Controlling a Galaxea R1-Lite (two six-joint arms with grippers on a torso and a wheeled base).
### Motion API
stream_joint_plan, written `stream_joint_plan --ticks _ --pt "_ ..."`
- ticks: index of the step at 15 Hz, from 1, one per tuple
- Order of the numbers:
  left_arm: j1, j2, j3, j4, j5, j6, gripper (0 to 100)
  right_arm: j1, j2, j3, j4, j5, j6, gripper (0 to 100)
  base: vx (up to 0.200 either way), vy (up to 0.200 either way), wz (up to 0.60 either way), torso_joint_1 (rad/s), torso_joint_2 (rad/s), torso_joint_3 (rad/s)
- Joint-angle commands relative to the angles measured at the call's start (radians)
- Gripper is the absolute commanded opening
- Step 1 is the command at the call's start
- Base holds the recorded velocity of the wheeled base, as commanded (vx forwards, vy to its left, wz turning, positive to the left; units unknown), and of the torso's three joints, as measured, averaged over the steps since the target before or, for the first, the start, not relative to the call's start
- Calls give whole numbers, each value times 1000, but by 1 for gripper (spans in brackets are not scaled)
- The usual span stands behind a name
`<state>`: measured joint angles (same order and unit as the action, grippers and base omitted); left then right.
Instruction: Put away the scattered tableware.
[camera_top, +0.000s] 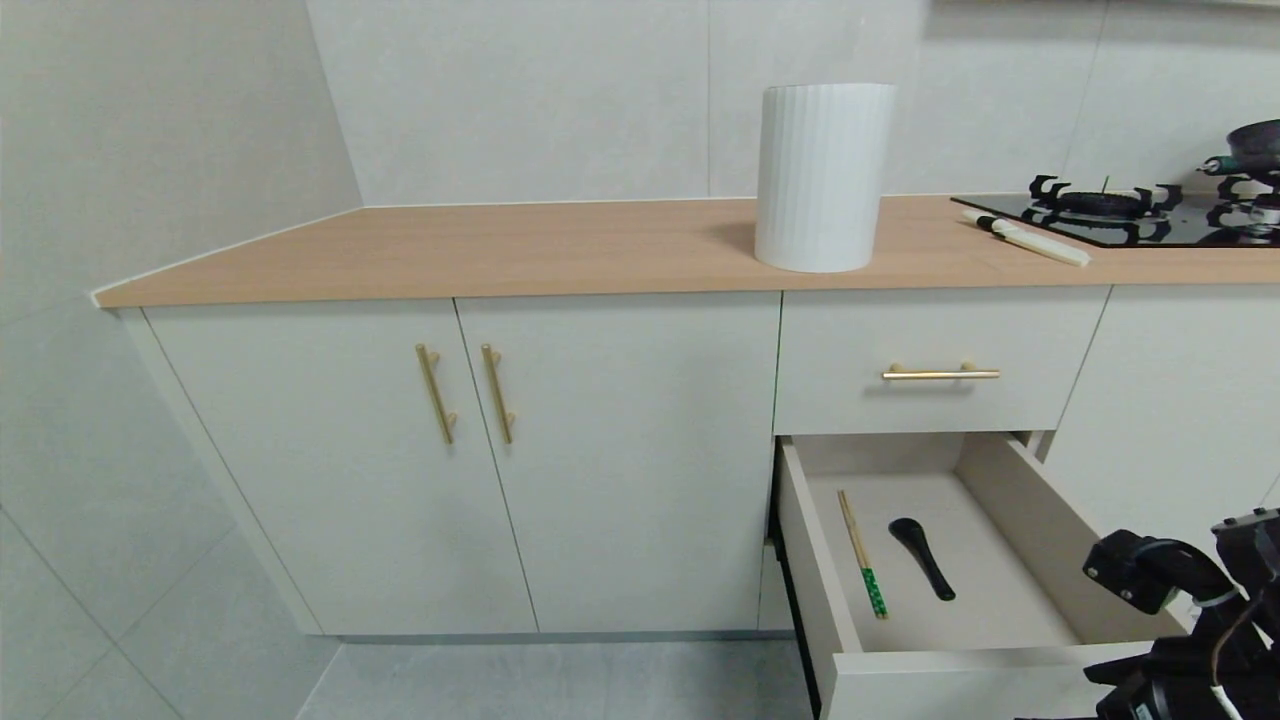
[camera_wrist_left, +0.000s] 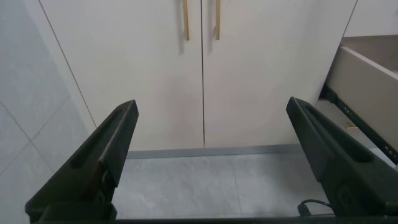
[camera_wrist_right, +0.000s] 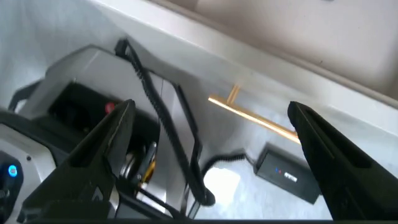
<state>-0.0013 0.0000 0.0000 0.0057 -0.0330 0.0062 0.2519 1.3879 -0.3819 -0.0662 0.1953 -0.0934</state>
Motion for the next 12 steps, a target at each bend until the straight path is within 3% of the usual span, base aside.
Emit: stream_joint_plan --ticks 1,5,12 --pt "0 0 0 0 1 0 100 4 82 -3 5 -8 1 100 0 0 0 0 0 0" --pt "0 0 0 0 1 1 100 3 229 -41 -1 -148 46 100 0 0 0 0 0 0" --pt "0 0 0 0 -1 1 100 9 244 -115 0 -255 189 100 0 0 0 0 0 0"
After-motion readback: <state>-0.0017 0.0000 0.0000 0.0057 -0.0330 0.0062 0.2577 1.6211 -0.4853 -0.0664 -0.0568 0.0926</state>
